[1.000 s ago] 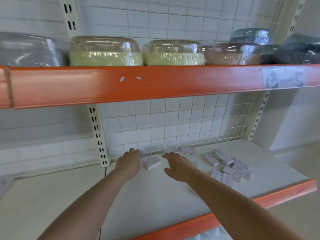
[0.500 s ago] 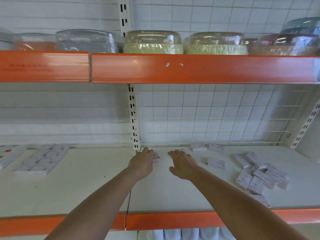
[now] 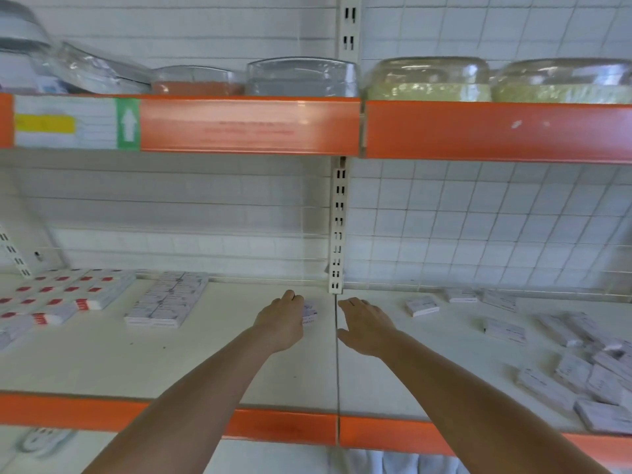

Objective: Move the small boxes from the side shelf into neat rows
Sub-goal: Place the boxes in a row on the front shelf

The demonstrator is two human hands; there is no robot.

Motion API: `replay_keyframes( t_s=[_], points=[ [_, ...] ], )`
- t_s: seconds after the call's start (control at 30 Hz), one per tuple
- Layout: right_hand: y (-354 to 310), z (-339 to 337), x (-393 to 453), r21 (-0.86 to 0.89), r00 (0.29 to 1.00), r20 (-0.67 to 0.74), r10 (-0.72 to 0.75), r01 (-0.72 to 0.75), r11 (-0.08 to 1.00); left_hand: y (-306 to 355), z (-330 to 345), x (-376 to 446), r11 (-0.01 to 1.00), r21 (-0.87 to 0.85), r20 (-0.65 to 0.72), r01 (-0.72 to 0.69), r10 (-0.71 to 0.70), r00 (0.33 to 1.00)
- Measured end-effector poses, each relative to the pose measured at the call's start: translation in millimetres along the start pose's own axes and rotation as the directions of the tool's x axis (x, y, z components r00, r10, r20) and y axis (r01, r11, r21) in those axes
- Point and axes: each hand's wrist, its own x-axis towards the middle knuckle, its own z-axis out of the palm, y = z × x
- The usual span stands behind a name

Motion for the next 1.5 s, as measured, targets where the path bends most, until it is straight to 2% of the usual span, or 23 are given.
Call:
replay_keyframes(
  t_s=[0.33, 0.6, 1.27, 1.5],
  points=[
    [-102.6, 14.6, 31.1, 0.004, 0.998, -0.003, 0.058, -0.058, 0.998, -111.8, -17.9, -12.2, 0.998, 0.004, 0.015, -0.06, 0.06, 0.998],
    [-157.0, 21.8, 45.2, 0.0, 0.998, -0.003, 0.069, -0.069, 0.998, -167.0, -22.2, -22.4, 0.996, -0.004, 0.021, -0.09, 0.09, 0.996],
    [-192.8, 30.7, 55.6, -0.033, 0.996, 0.015, -0.093, 0.093, 0.995, -198.5, -24.8, -68.1, 0.997, -0.065, 0.035, 0.043, -0.04, 0.999],
    [-209.1, 30.8, 59.7, -0.046, 0.996, 0.011, -0.091, 0.092, 0.995, -220.0, -29.3, -75.6, 0.994, -0.106, 0.013, 0.023, -0.022, 1.0]
  ],
)
